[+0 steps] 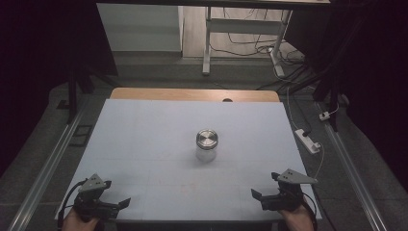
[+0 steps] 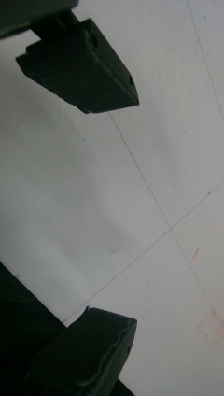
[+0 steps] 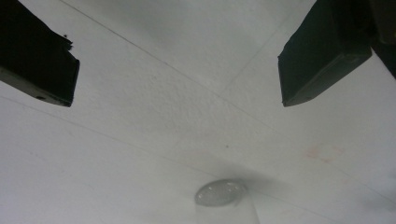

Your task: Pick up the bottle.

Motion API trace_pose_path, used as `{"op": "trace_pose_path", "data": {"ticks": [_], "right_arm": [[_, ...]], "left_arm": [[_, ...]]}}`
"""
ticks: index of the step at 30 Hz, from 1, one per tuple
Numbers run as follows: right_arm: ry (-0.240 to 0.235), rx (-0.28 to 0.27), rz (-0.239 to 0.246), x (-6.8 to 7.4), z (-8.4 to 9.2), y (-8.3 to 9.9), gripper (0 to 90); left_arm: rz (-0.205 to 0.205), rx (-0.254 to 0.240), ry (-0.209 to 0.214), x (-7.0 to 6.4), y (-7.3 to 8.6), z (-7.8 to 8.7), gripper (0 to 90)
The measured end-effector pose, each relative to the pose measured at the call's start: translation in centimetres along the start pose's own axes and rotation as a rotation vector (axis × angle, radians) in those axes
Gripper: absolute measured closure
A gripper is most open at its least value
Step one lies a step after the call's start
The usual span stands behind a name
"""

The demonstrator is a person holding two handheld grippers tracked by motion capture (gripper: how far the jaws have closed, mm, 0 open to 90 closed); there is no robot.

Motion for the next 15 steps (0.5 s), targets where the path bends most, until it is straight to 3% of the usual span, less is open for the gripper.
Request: {"op": "trace_pose_path", "data": {"ticks": [15], "right_arm": [[-0.050, 0.009, 0.056, 0.8, -1.2, -0.9, 0.0]], "left_arm": [[0.000, 0.003, -0.001, 0.0, 0.0, 0.0, 1.2]]}}
Point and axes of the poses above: each handheld gripper's, and its own axes: z roughly backward along the jaws, y roughly out of its underside, x roughly to its left, the point moved 2 cm from there along -z, roughly forward along the jaws, and after that the axes turned 10 degrees about -y, right-handed, at the moved point
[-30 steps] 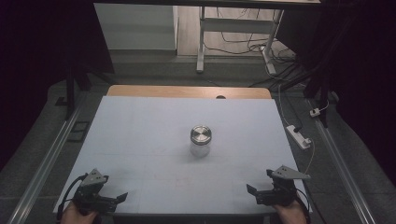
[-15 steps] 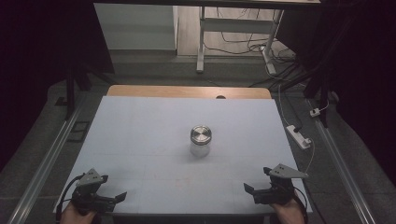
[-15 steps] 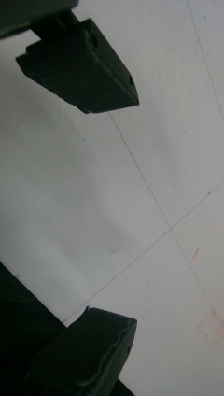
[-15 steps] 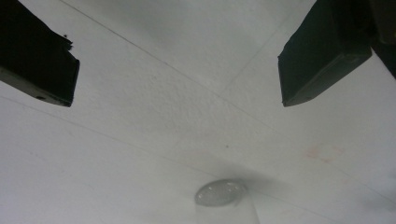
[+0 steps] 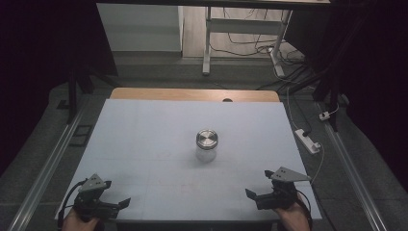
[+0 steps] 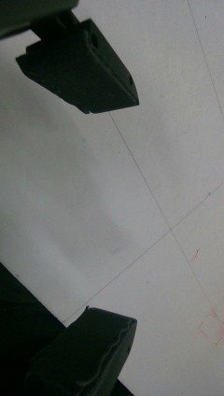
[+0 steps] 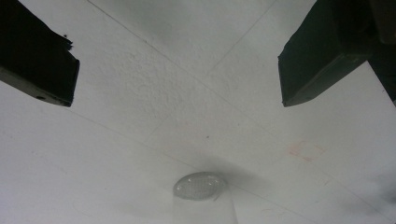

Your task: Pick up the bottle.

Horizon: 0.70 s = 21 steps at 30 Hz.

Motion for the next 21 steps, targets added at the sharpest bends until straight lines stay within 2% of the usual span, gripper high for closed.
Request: {"op": "trace_pose_path", "data": {"ticks": [15, 21], "right_arm": [[-0.029, -0.022, 0.064, 0.2, -1.7, -1.3, 0.0], [-0.057, -0.026, 0.062, 0.0, -2.6, -1.9, 0.0]], "left_arm": [[0.001, 0.007, -0.003, 0.0, 0.0, -0.1, 1.5], [0.004, 0.006, -0.004, 0.0, 0.0, -0.1, 1.5]]}}
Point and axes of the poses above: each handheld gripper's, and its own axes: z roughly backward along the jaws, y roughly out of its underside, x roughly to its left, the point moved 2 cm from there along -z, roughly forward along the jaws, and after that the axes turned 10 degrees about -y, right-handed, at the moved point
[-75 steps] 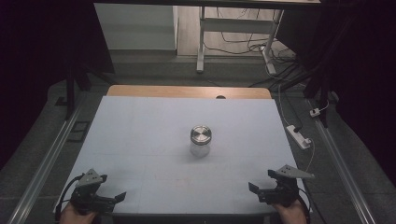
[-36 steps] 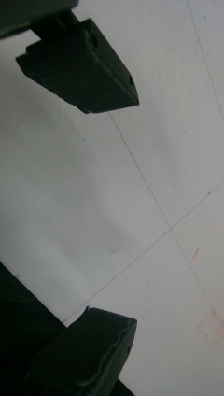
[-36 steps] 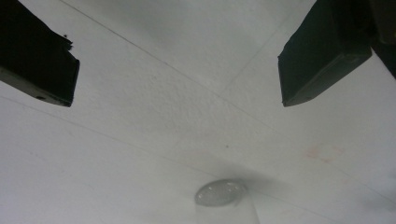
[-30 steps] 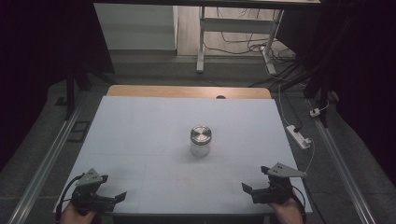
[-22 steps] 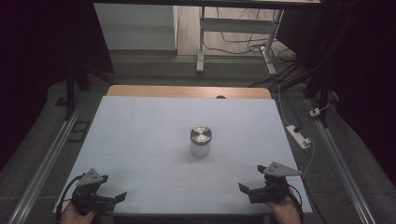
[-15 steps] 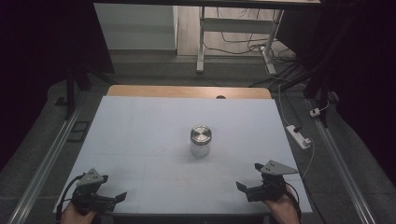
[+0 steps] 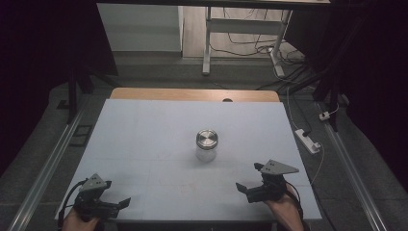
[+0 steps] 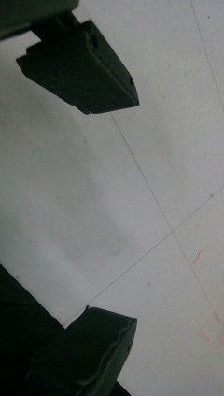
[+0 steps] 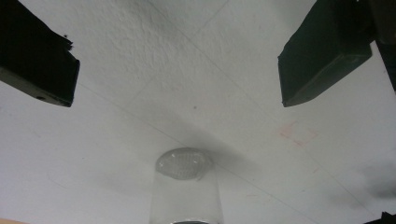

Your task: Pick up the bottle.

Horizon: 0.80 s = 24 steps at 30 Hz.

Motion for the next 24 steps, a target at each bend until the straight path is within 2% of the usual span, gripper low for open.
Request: {"op": "trace_pose_path", "data": {"ticks": [11, 19, 24], "right_arm": [[-0.053, 0.003, -0.010, -0.6, -1.9, -1.2, 0.0], [-0.095, 0.008, -0.041, -0.8, -3.0, -1.8, 0.0], [-0.086, 0.017, -0.029, -0.9, -3.6, -2.3, 0.0]], "left_arm": [[0.001, 0.002, 0.000, 0.0, 0.0, 0.0, 1.6], [0.001, 0.003, -0.001, 0.0, 0.0, 0.0, 1.6], [-0.001, 0.002, -0.002, 0.0, 0.0, 0.0, 1.6]]}}
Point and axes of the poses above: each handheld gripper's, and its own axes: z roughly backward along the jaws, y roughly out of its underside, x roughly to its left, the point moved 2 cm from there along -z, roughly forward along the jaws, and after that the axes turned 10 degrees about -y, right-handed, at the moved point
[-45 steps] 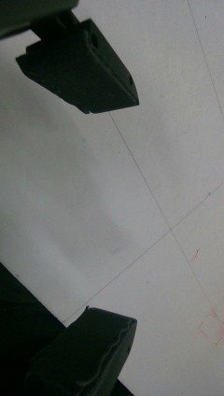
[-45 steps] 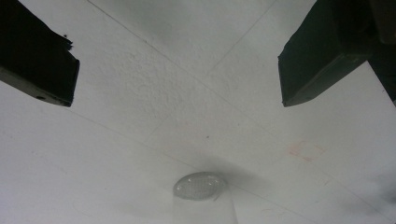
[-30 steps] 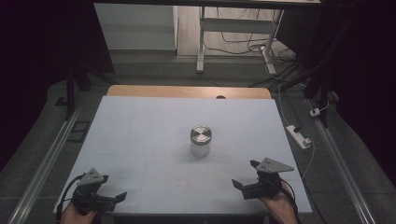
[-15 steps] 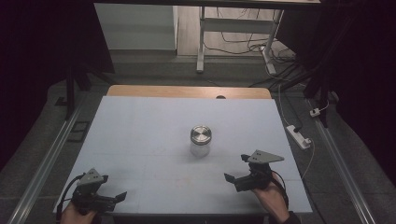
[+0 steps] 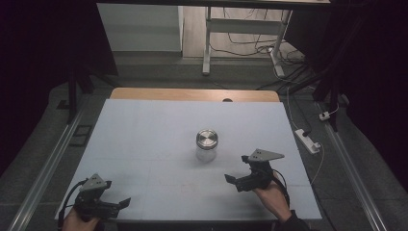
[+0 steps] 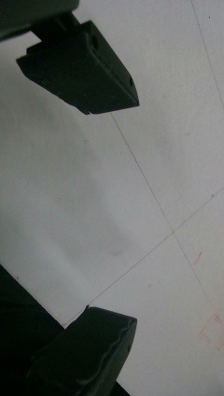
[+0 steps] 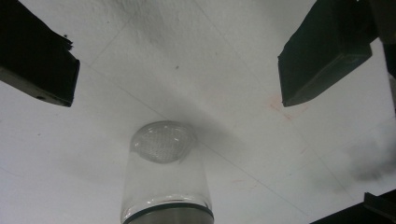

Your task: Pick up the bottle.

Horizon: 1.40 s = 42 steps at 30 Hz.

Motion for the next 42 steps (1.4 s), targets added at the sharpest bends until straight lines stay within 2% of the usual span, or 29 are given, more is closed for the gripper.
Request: {"op": "trace_pose_path", "data": {"ticks": [6, 9, 16, 28, 42], "right_arm": [[0.018, 0.003, 0.010, -0.1, -0.8, -0.7, 0.0], [0.012, -0.005, -0.004, -0.3, -1.4, -1.1, 0.0], [0.024, 0.030, 0.012, -1.1, -2.9, -1.8, 0.0], [-0.011, 0.053, -0.007, -2.0, -5.0, -3.1, 0.0], [-0.044, 0.098, 0.038, -2.2, -7.8, -4.0, 0.0]], "left_arm": [[0.000, -0.001, 0.000, 0.0, 0.0, 0.0, 1.7], [-0.001, -0.004, -0.002, 0.0, 0.0, 0.1, 1.7], [0.001, -0.006, 0.002, 0.0, 0.0, 0.1, 1.7], [0.003, -0.011, 0.006, 0.1, 0.0, 0.1, 1.6], [0.006, -0.012, 0.012, 0.1, 0.0, 0.2, 1.4]]}}
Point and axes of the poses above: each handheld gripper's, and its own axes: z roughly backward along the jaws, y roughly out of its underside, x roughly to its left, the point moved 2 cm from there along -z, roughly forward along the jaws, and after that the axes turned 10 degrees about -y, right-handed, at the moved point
